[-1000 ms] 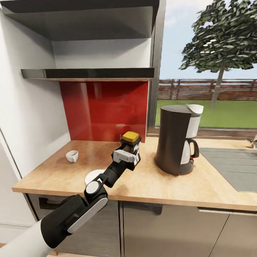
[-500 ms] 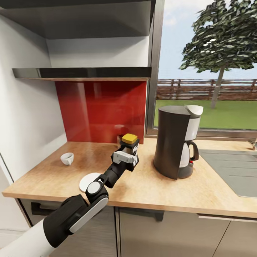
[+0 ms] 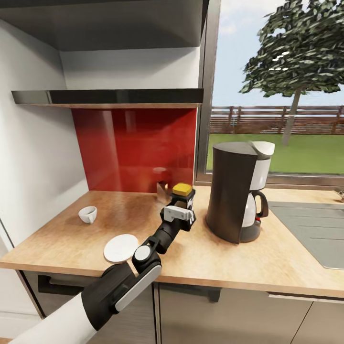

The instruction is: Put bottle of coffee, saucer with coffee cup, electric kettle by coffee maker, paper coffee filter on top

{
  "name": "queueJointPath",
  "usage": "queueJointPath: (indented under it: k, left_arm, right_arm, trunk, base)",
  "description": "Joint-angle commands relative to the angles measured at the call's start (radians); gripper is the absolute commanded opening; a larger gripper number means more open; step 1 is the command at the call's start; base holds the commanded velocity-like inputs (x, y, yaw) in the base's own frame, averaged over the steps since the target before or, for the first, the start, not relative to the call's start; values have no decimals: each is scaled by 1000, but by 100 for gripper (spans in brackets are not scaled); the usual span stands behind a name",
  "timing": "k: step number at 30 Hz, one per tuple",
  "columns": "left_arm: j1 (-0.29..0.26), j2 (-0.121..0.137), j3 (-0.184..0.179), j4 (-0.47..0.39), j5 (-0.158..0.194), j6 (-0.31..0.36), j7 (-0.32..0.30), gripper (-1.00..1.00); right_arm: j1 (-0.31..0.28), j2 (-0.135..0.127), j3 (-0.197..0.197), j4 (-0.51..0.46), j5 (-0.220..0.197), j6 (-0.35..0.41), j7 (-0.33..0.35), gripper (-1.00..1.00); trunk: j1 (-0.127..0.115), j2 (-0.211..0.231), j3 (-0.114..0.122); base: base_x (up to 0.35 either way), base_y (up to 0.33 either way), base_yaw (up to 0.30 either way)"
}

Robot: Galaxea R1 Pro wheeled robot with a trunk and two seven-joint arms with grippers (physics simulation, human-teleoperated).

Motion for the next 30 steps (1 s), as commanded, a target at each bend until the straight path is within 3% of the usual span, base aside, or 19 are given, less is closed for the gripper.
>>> queueJointPath:
  k: [1,5,18,30]
  left_arm:
    - [-2,-5,-3,6,6,-3,7,-100]
    - [-2,-29,-2,34,5,-2,8,-100]
    - [-2,-33,-3,70,5,-3,6,-100]
    - [-2,-35,-3,71,4,-3,6,-100]
  right_arm:
    - [-1,0,-7,0,8,-4,2,100]
    - [-1,0,-7,0,8,-4,2,100]
    - [-1,0,-7,0,8,-4,2,100]
    - [-1,-1,-7,-2,8,-4,2,100]
  trunk:
    - [0,-1,-1]
    - [0,-1,-1]
    - [0,-1,-1]
    - [0,-1,-1]
  base:
    - [2,0,0]
    - [0,0,0]
    - [5,0,0]
    - [121,0,0]
